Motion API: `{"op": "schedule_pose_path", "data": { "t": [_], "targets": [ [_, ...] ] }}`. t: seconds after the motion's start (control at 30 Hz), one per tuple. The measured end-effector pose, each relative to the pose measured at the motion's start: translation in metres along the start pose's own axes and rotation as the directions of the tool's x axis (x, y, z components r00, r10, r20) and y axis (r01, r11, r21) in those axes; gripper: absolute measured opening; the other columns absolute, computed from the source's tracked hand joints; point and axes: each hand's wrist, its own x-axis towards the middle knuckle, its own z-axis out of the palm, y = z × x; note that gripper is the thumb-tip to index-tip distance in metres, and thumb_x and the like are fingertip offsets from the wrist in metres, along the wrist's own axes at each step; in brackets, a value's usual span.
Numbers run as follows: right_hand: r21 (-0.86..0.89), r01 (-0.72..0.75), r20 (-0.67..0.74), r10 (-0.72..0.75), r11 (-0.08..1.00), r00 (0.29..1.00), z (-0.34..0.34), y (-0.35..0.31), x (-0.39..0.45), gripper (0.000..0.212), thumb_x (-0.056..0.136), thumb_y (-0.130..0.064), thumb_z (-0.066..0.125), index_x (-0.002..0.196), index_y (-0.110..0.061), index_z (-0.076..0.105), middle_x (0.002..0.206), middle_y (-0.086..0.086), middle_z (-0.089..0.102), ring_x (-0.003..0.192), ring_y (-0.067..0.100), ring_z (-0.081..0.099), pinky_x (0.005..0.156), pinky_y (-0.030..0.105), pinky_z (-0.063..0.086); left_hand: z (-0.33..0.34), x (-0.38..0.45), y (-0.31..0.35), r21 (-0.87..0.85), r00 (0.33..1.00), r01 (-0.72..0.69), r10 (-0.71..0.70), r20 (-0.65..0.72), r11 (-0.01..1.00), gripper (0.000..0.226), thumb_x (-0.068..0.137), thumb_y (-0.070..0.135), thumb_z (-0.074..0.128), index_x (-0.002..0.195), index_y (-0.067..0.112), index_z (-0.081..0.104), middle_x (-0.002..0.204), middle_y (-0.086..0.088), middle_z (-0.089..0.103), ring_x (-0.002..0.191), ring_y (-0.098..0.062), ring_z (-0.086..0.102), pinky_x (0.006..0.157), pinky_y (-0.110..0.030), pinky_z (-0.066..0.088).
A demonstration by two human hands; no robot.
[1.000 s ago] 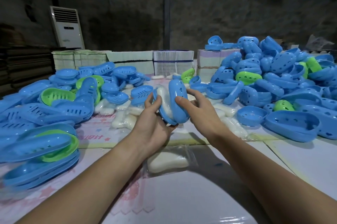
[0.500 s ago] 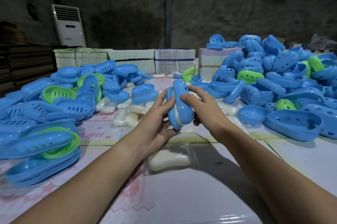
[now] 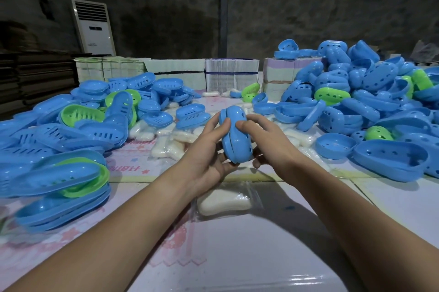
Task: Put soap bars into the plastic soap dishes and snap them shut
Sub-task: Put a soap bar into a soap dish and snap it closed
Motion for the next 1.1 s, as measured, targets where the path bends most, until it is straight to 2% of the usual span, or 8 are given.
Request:
{"op": "schedule_pose_path", "data": {
  "t": [0.27, 0.4, 0.53, 0.67, 0.77, 0.93, 1.03, 1.1],
  "targets": [
    [0.049, 0.056, -0.012, -0.055, 0.997, 0.998, 0.0, 0.0, 0.0, 0.037, 0.087, -0.042, 0.066, 0.122, -0.036, 0.056, 0.073, -0.01, 0.071, 0.049, 0.014, 0.058, 0.047, 0.028, 0.052, 0.003, -0.001, 0.001, 0.042, 0.997, -0.076, 0.075, 0.019, 0.996, 0.046, 0.068, 0.039, 0.076, 0.111, 0.049, 0.063, 0.098, -0.007, 0.079, 0.08, -0.024, 0.077, 0.069, -0.04, 0.064],
    [0.04, 0.08, -0.013, -0.08, 0.996, 0.997, -0.003, 0.0, 0.0, 0.022, 0.09, -0.038, 0.066, 0.11, -0.042, 0.058, 0.076, -0.009, 0.072, 0.049, 0.012, 0.059, 0.048, 0.025, 0.051, 0.001, -0.002, 0.002, 0.14, 0.995, -0.094, 0.09, 0.038, 0.986, 0.045, 0.068, 0.047, 0.075, 0.111, 0.052, 0.064, 0.099, -0.002, 0.079, 0.083, -0.023, 0.077, 0.073, -0.037, 0.062],
    [0.051, 0.099, -0.014, -0.099, 0.994, 0.995, -0.004, -0.001, 0.0, 0.018, 0.092, -0.037, 0.065, 0.108, -0.043, 0.061, 0.077, -0.007, 0.073, 0.051, 0.012, 0.06, 0.049, 0.025, 0.05, 0.005, -0.007, 0.002, 0.178, 0.99, -0.142, 0.139, 0.03, 0.974, 0.056, 0.07, 0.049, 0.075, 0.124, 0.047, 0.06, 0.097, -0.002, 0.079, 0.082, -0.021, 0.077, 0.059, -0.031, 0.06],
    [0.038, 0.108, 0.034, -0.109, 0.993, 0.993, -0.006, 0.0, -0.001, 0.034, 0.094, -0.038, 0.063, 0.128, -0.032, 0.06, 0.081, -0.001, 0.074, 0.058, 0.013, 0.063, 0.053, 0.026, 0.051, 0.008, -0.008, 0.002, 0.165, 0.986, -0.167, 0.167, 0.011, 0.972, 0.061, 0.07, 0.044, 0.076, 0.129, 0.043, 0.059, 0.1, -0.009, 0.078, 0.078, -0.022, 0.077, 0.054, -0.028, 0.057],
    [0.002, 0.123, 0.064, -0.123, 0.992, 0.99, -0.01, 0.001, 0.0, 0.042, 0.092, -0.045, 0.065, 0.132, -0.04, 0.056, 0.09, 0.001, 0.075, 0.067, 0.012, 0.068, 0.059, 0.025, 0.055, 0.006, -0.007, 0.005, 0.148, 0.985, -0.174, 0.173, 0.02, 0.974, 0.055, 0.072, 0.042, 0.076, 0.124, 0.044, 0.06, 0.102, -0.007, 0.079, 0.083, -0.023, 0.077, 0.057, -0.029, 0.059],
    [-0.183, 0.087, 0.085, -0.073, 0.979, 0.994, -0.011, 0.002, 0.0, 0.092, 0.063, -0.065, 0.074, 0.146, -0.05, 0.036, 0.09, -0.006, 0.071, 0.078, 0.003, 0.069, 0.061, 0.018, 0.054, 0.003, -0.007, 0.007, 0.038, 0.997, -0.06, 0.059, 0.042, 0.997, 0.051, 0.085, 0.026, 0.073, 0.131, 0.038, 0.053, 0.105, -0.012, 0.078, 0.094, -0.031, 0.076, 0.071, -0.044, 0.064],
    [-0.224, 0.115, 0.024, -0.112, 0.968, 0.993, -0.007, 0.007, -0.004, 0.091, 0.064, -0.059, 0.077, 0.145, -0.053, 0.035, 0.097, -0.012, 0.065, 0.078, -0.004, 0.066, 0.061, 0.013, 0.048, 0.003, -0.004, 0.006, 0.047, 0.998, -0.029, 0.026, 0.062, 0.998, 0.039, 0.098, 0.017, 0.062, 0.13, 0.035, 0.052, 0.104, -0.014, 0.078, 0.093, -0.033, 0.076, 0.072, -0.045, 0.064],
    [-0.332, 0.155, -0.039, -0.178, 0.93, 0.983, -0.007, 0.005, -0.004, 0.088, 0.065, -0.057, 0.075, 0.143, -0.057, 0.033, 0.105, -0.019, 0.06, 0.089, -0.003, 0.062, 0.072, 0.017, 0.05, 0.004, -0.004, 0.009, 0.061, 0.996, -0.048, 0.044, 0.078, 0.997, 0.037, 0.1, 0.018, 0.059, 0.133, 0.035, 0.053, 0.109, -0.01, 0.077, 0.094, -0.03, 0.076, 0.073, -0.041, 0.063]
  ]
}}
